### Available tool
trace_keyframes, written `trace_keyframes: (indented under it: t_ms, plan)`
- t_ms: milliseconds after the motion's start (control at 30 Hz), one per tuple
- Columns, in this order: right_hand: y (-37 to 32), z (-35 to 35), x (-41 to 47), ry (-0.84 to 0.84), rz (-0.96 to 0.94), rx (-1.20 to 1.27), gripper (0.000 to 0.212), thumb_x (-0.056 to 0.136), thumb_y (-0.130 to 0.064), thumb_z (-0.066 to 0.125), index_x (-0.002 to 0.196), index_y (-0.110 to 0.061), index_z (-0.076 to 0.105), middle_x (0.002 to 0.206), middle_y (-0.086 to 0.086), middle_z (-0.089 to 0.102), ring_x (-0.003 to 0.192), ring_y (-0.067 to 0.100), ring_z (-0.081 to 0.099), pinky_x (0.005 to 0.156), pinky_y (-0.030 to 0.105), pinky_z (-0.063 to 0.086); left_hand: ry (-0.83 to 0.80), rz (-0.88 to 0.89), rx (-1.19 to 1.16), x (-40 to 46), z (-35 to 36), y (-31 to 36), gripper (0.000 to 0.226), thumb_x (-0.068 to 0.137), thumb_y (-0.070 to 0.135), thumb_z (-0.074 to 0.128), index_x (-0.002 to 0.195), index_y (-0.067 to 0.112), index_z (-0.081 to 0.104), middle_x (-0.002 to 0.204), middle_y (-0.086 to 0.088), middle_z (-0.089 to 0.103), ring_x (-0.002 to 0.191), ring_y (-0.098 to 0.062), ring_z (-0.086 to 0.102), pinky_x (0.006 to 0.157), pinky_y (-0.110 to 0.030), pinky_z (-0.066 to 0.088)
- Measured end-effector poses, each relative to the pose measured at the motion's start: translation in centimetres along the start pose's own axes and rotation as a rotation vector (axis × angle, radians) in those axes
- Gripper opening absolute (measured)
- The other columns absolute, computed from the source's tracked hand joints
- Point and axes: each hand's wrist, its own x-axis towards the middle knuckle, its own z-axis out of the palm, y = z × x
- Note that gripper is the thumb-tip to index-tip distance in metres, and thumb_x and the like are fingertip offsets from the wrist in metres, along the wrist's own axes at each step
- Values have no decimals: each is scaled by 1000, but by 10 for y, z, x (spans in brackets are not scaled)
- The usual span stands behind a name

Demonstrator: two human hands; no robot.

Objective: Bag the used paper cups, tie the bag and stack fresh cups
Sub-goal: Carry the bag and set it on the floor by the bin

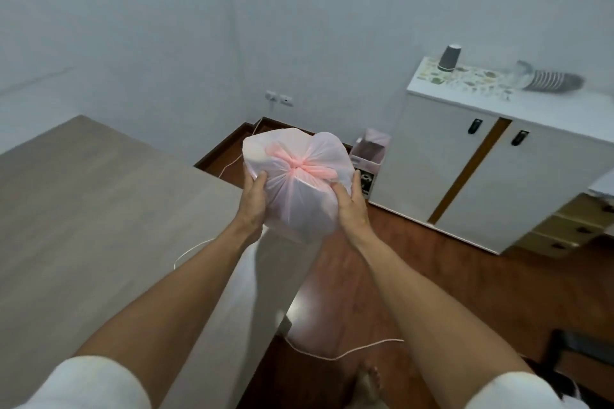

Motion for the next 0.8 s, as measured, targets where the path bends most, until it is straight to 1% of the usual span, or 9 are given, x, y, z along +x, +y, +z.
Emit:
trace_keyframes:
  t_ms: [100,167,300,367,467,533,633,733,800]
  plan:
    - [4,-49,48,75,-10,46,75,100,-37,58,161,-20,19,165,2,27,150,18,28,124,41,22,-70,-14,17,39,64,-13,52,104,39,44,155,41,33,144,3,58,124,-17,62,104,-45,52]
    - [4,-73,75,109,1,65,75,100,-36,58,161,-21,16,165,1,26,150,17,28,124,39,21,-92,-9,48,63,96,-19,52,104,39,44,155,39,34,141,3,60,123,-16,63,105,-46,52]
    - [4,-122,135,118,41,7,80,97,-49,57,161,-29,12,165,-1,25,150,20,29,124,41,22,-120,5,37,120,164,-28,51,108,29,41,158,28,31,144,-4,58,130,-25,58,110,-49,47]
    - [-1,-141,159,113,33,-13,85,91,-59,54,161,-34,11,164,-2,27,148,22,32,122,44,25,-129,35,-2,140,190,-28,49,107,24,42,155,31,33,146,-5,57,133,-27,57,114,-54,43]
    - [-7,-170,213,94,36,-38,86,87,-65,51,159,-42,9,162,-5,30,144,24,37,119,49,30,-110,10,-42,177,237,-31,49,103,22,46,150,36,40,143,-6,60,130,-30,60,113,-58,43]
    - [-9,-180,244,75,36,-19,80,91,-61,53,157,-46,10,159,-6,34,141,24,41,117,50,34,-95,5,-28,199,255,-31,50,103,20,46,151,32,41,140,-7,63,126,-28,63,110,-57,46]
    - [-11,-183,286,69,33,-16,82,88,-60,55,157,-43,14,158,-6,35,141,22,41,118,49,33,-63,21,26,238,272,-33,50,103,20,47,151,29,40,136,-4,65,119,-19,68,108,-50,51]
    - [-10,-176,335,51,47,-2,87,86,-60,55,159,-42,12,162,-7,30,144,21,37,120,48,30,-37,12,46,286,281,-36,49,101,22,48,150,31,43,136,-5,65,122,-24,65,109,-53,48]
    - [-8,-167,373,41,57,10,86,90,-56,57,160,-41,10,165,-8,25,147,19,34,121,48,29,-47,14,39,325,285,-37,49,103,24,47,151,33,40,137,-3,64,124,-23,64,109,-51,49]
